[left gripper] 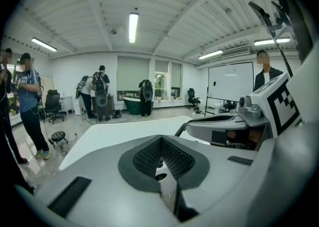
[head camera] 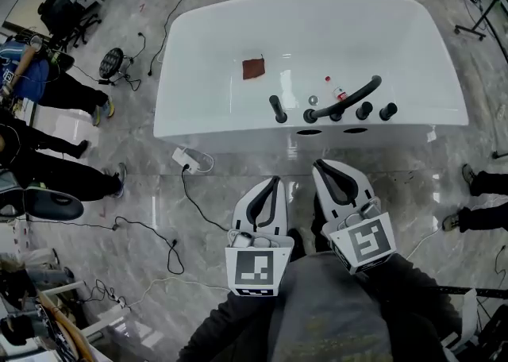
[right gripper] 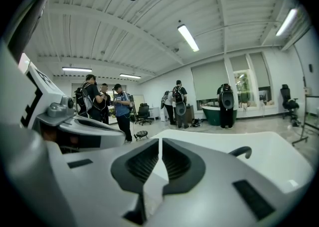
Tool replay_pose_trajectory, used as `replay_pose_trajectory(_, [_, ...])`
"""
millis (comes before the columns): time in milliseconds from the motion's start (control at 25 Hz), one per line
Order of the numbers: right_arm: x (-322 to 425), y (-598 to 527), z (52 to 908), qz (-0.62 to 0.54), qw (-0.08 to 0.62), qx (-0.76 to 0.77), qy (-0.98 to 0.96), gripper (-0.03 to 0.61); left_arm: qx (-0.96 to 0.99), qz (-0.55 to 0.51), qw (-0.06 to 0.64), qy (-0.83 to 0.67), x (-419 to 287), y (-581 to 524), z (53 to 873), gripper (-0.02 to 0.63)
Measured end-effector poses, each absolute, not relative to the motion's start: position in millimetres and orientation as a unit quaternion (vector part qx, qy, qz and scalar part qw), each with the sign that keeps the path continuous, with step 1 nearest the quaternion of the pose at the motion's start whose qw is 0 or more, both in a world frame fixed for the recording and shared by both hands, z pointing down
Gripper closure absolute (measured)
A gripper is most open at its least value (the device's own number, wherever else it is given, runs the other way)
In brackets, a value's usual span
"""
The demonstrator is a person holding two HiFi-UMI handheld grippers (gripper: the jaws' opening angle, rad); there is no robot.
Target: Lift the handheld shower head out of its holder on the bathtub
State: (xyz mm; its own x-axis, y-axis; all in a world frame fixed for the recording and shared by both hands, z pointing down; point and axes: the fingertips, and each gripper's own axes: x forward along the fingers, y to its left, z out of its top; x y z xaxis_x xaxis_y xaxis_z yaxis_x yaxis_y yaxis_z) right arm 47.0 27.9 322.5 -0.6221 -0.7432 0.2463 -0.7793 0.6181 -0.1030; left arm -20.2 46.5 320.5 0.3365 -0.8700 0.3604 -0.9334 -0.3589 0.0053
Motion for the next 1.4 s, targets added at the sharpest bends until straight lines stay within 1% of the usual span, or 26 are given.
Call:
replay_pose_trajectory(320, [50.1,-37.9,309.9,0.091,0.080,0.383,-0.916,0.574,0.781,0.146,0.104,-0.599,-14.8,-5.6,309.5,0.611])
replay_pose_trajectory(680, [20.1,-72.6,324.7,0.078,0.090,0.355,-0.927,0.574,0.758,0.135,0.113,-0.628,-47.4,-35.8,324.4,0.611])
replay_pose_trajectory(1400, [-26.3,-155.2,331.4,0.079,0.106,0.413,-0.901,0.574,0.798,0.128,0.123,-0.577,-98.5,-129.6,334.4,0.611])
